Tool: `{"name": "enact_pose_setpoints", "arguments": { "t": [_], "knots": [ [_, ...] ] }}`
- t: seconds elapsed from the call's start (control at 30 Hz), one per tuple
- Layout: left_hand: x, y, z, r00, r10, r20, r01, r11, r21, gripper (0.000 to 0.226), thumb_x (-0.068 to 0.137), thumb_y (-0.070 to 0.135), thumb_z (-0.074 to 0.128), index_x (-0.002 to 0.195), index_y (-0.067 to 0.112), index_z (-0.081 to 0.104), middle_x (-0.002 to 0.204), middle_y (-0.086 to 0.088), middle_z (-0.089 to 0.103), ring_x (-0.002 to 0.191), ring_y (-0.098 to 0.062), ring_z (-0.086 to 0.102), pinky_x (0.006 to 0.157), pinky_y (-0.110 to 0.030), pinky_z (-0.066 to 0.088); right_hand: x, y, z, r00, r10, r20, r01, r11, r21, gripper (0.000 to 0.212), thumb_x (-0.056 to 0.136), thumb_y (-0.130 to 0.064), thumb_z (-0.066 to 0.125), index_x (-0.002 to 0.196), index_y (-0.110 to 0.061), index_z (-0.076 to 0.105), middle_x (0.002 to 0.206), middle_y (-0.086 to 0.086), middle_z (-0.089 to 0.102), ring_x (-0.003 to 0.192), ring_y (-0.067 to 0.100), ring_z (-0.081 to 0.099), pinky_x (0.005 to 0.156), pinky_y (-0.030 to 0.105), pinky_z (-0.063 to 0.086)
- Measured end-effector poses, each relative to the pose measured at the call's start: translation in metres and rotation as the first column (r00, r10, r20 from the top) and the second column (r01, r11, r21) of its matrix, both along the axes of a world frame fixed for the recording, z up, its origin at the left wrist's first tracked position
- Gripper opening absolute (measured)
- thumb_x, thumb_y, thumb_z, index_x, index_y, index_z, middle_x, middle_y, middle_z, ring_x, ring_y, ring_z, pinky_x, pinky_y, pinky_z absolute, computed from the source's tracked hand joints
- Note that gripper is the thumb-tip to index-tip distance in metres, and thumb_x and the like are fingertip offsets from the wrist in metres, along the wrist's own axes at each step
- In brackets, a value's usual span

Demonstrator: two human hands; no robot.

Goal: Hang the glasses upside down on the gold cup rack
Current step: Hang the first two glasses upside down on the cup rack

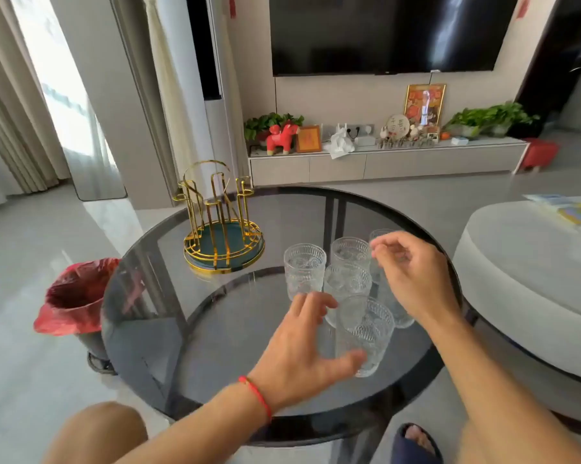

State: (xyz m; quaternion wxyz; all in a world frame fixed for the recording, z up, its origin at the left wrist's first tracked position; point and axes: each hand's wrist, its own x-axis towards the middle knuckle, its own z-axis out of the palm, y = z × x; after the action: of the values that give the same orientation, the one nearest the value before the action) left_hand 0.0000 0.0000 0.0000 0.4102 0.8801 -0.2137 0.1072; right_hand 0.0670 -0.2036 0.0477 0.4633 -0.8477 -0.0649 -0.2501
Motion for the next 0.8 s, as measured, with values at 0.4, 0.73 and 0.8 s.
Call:
{"name": "enact_pose_setpoints", "arguments": {
  "t": [0.4, 0.73, 0.8],
  "knots": [
    [0.002, -0.035, 0.017, 0.980, 0.184, 0.080, -0.181, 0.982, -0.046, 0.094, 0.063, 0.055, 0.076, 0.144, 0.020, 0.043, 0.118, 0.009, 0.055, 0.098, -0.005, 0.057, 0.084, -0.009, 0.039, -0.004, 0.015, 0.006, 0.993, 0.118, -0.017, -0.113, 0.980, 0.166, 0.013, 0.095, -0.012, 0.067, 0.092, -0.018, 0.078, 0.083, -0.002, 0.078, 0.080, 0.020, 0.074, 0.077, 0.035, 0.060],
    [0.051, 0.057, 0.067, 0.947, -0.073, -0.312, -0.220, 0.557, -0.801, 0.082, 0.059, 0.036, 0.084, 0.131, 0.008, 0.059, 0.110, -0.007, 0.077, 0.102, -0.021, 0.075, 0.087, -0.041, 0.062, -0.021, 0.076, 0.011, 0.798, 0.580, -0.164, -0.445, 0.750, 0.489, 0.039, 0.097, -0.050, 0.060, 0.136, -0.047, 0.060, 0.132, -0.019, 0.072, 0.126, 0.004, 0.066, 0.107, 0.038, 0.048],
    [0.061, 0.064, 0.062, 0.948, -0.052, -0.313, -0.234, 0.553, -0.800, 0.079, 0.061, 0.038, 0.086, 0.130, 0.011, 0.060, 0.106, -0.002, 0.079, 0.102, -0.020, 0.075, 0.090, -0.042, 0.061, -0.012, 0.091, 0.012, 0.808, 0.561, -0.179, -0.387, 0.735, 0.557, 0.044, 0.094, -0.055, 0.067, 0.136, -0.045, 0.060, 0.133, -0.013, 0.073, 0.124, 0.010, 0.069, 0.109, 0.048, 0.051]
  ]
}}
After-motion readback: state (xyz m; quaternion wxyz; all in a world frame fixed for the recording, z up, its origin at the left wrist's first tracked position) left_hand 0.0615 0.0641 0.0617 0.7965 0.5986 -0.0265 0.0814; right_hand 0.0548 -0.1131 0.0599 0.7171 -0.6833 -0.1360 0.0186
